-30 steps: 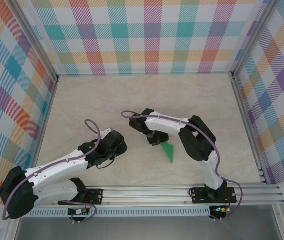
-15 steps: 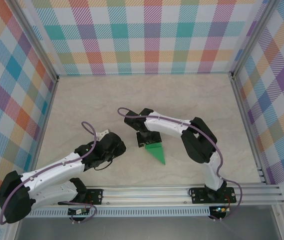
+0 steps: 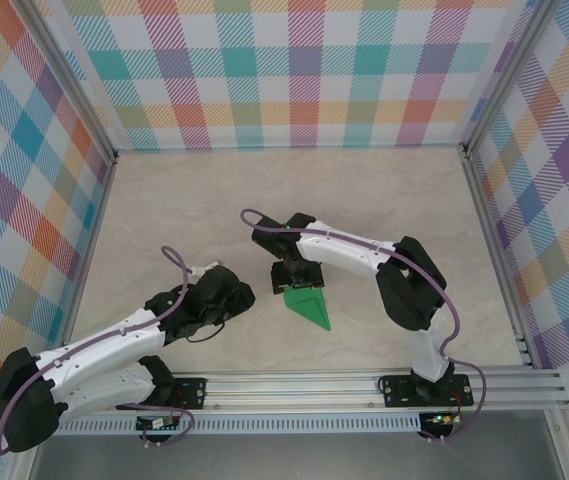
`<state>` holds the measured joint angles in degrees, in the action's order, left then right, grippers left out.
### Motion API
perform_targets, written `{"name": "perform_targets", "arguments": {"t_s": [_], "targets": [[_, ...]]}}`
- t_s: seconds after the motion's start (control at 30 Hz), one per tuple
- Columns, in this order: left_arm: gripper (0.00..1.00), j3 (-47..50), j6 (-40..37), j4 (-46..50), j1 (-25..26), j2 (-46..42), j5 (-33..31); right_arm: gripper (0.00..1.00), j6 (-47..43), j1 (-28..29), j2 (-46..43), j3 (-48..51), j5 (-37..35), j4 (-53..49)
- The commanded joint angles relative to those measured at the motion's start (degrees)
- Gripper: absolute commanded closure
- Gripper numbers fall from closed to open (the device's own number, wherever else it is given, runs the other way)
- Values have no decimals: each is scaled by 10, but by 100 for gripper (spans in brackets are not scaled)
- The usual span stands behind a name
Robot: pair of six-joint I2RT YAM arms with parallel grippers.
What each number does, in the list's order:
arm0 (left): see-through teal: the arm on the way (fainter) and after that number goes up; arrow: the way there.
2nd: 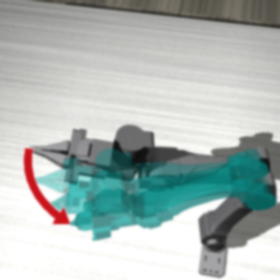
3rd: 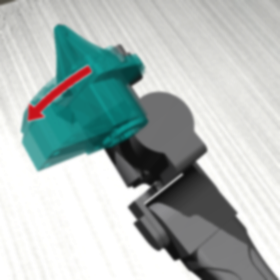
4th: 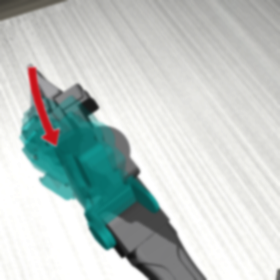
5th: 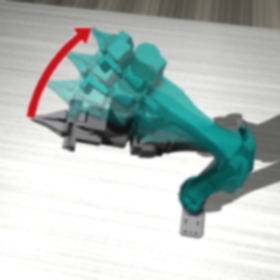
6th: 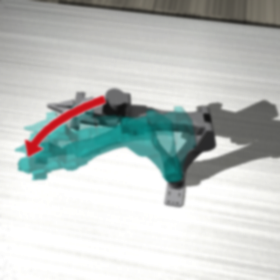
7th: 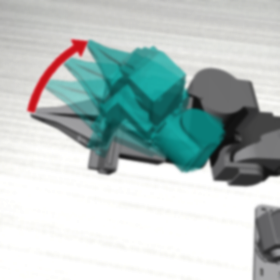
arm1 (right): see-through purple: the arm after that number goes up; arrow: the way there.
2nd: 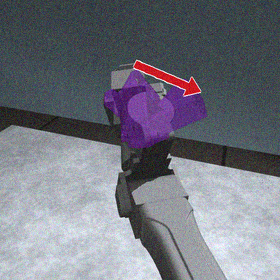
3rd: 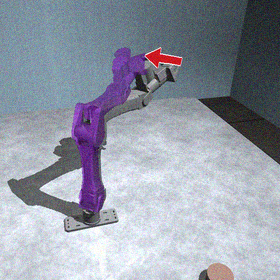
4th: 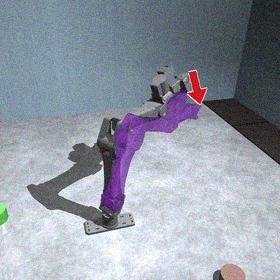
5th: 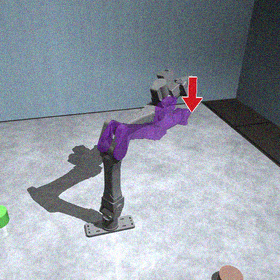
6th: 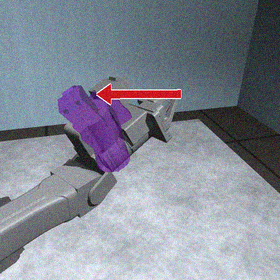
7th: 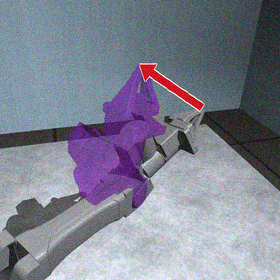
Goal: Fold a paper plane with a square sheet of paper (pick it up from the middle)
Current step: Turn over the paper at the center of the table, then fold the wing for the fifth time at the center of the table.
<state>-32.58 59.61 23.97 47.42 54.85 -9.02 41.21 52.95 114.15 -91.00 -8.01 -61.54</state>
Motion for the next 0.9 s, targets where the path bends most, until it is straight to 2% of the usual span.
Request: {"name": "perform_targets", "arguments": {"t_s": [0.0, 0.2, 0.47, 0.63, 0.67, 0.8, 0.87], "targets": [[50, 15, 16, 0, -7, -16, 10, 27, 9, 3, -28, 8, 17, -13], [49, 16, 19, -7, -7, -17, 25, 27, 6, 3, -43, 18, 41, 7], [47, 8, -8, -31, -7, 17, 59, 24, -5, 3, -85, 43, 32, 24], [47, 2, -9, -74, -7, 62, 86, 6, -27, -12, -206, 175, 77, 143], [47, 1, -8, -76, -7, 70, 92, 5, -30, -22, -227, 205, 96, 171], [47, -6, -6, -119, -7, 100, 114, 12, -49, -77, -301, 312, 184, 258], [47, -7, -1, -132, -6, 109, 116, 29, -60, -100, -326, 353, 220, 291]]}}
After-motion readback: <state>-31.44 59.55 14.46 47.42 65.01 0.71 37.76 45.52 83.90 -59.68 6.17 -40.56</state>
